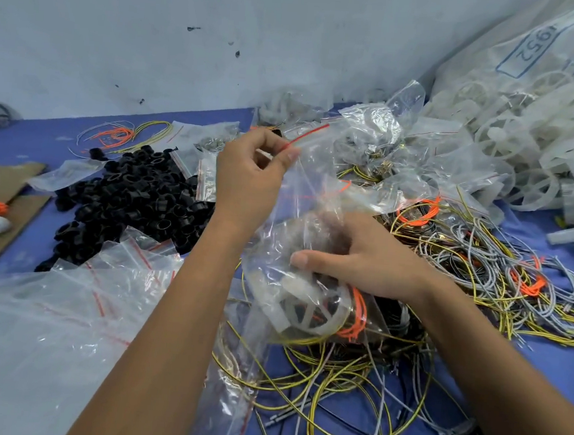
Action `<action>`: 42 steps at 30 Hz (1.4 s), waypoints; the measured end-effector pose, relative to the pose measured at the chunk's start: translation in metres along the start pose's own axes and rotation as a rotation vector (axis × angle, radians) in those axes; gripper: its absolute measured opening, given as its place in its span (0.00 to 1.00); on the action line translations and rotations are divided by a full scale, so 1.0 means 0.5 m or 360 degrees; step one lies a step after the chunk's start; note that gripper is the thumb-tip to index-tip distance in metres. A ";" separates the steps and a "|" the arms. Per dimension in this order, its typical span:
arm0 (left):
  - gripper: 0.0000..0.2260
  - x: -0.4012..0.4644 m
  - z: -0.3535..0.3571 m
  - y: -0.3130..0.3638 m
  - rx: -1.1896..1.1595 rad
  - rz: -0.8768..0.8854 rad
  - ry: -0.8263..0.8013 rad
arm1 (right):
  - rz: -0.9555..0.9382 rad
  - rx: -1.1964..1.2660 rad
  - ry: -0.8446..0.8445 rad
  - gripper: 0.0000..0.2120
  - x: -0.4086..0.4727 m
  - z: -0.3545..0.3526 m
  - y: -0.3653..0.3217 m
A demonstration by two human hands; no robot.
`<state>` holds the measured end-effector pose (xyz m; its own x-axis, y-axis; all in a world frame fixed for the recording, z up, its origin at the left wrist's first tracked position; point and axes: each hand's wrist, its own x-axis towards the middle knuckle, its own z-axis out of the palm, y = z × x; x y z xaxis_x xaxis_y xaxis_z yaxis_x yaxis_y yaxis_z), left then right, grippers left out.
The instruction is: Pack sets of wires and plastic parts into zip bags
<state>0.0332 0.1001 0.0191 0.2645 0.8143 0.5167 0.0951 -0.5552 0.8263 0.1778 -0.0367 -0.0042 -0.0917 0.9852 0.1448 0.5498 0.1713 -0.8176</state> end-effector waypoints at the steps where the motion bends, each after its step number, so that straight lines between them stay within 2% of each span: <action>1: 0.09 0.001 -0.002 -0.006 0.0053 -0.0028 -0.0019 | 0.0011 -0.0005 0.0007 0.15 0.002 0.003 0.002; 4: 0.06 0.004 -0.008 -0.023 0.0220 -0.0293 -0.0090 | 0.0203 0.0322 0.0151 0.10 0.005 0.001 0.011; 6: 0.16 0.007 -0.020 -0.027 0.0211 -0.0648 -0.0130 | 0.0325 0.0626 0.0306 0.09 0.014 -0.005 0.012; 9: 0.28 0.009 -0.049 -0.021 -0.0084 -0.1188 -0.0378 | 0.0510 0.0866 0.0615 0.09 0.052 -0.016 0.010; 11: 0.31 0.009 -0.057 -0.021 -0.0213 -0.1363 -0.0397 | 0.0641 0.0970 0.0747 0.11 0.087 -0.025 0.010; 14: 0.22 0.012 -0.050 -0.026 -0.0635 -0.1318 -0.0035 | 0.0755 0.1208 0.0854 0.09 0.159 -0.042 0.003; 16: 0.22 0.017 -0.049 -0.030 -0.0794 -0.1237 0.0159 | 0.0642 0.1375 0.0989 0.07 0.225 -0.063 -0.009; 17: 0.24 0.020 -0.050 -0.033 -0.0799 -0.1205 0.0190 | 0.0540 0.1472 0.1022 0.05 0.257 -0.074 -0.018; 19: 0.26 0.025 -0.055 -0.039 -0.0757 -0.1154 0.0194 | 0.0343 0.1712 0.0964 0.10 0.311 -0.090 -0.034; 21: 0.26 0.026 -0.059 -0.042 -0.0716 -0.1128 0.0173 | 0.0264 0.1747 0.0885 0.13 0.346 -0.092 -0.031; 24: 0.24 0.023 -0.062 -0.042 -0.0657 -0.1107 0.0162 | 0.0349 0.1451 0.0730 0.06 0.348 -0.054 -0.013; 25: 0.24 0.022 -0.062 -0.042 -0.0621 -0.1108 0.0151 | 0.0360 0.1413 0.0693 0.07 0.346 -0.034 -0.003; 26: 0.23 0.020 -0.061 -0.043 -0.0577 -0.1110 0.0135 | 0.0391 0.1369 0.0690 0.14 0.338 -0.016 0.003; 27: 0.23 0.019 -0.061 -0.043 -0.0538 -0.1117 0.0114 | 0.0416 0.1287 0.0697 0.17 0.329 0.000 0.010; 30: 0.22 0.016 -0.064 -0.040 -0.0464 -0.1147 0.0087 | 0.0428 0.0896 0.0752 0.07 0.294 0.038 0.008; 33: 0.21 0.023 -0.080 -0.038 -0.0429 -0.1123 0.0111 | 0.0355 0.0552 0.0666 0.04 0.245 0.064 -0.010; 36: 0.21 0.030 -0.105 -0.036 -0.0370 -0.1063 0.0101 | 0.0242 0.0115 0.0294 0.06 0.193 0.084 -0.038; 39: 0.20 0.030 -0.125 -0.033 -0.0308 -0.1045 0.0095 | 0.0055 -0.0579 -0.0136 0.09 0.160 0.117 -0.074; 42: 0.18 0.027 -0.137 -0.026 -0.0303 -0.1053 0.0121 | 0.0074 -0.1221 -0.0533 0.21 0.140 0.152 -0.106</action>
<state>-0.0304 0.1297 0.0309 0.1401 0.9850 -0.1008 0.0411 0.0960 0.9945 0.0792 0.0238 0.0068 -0.2304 0.9612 -0.1520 0.9603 0.1993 -0.1950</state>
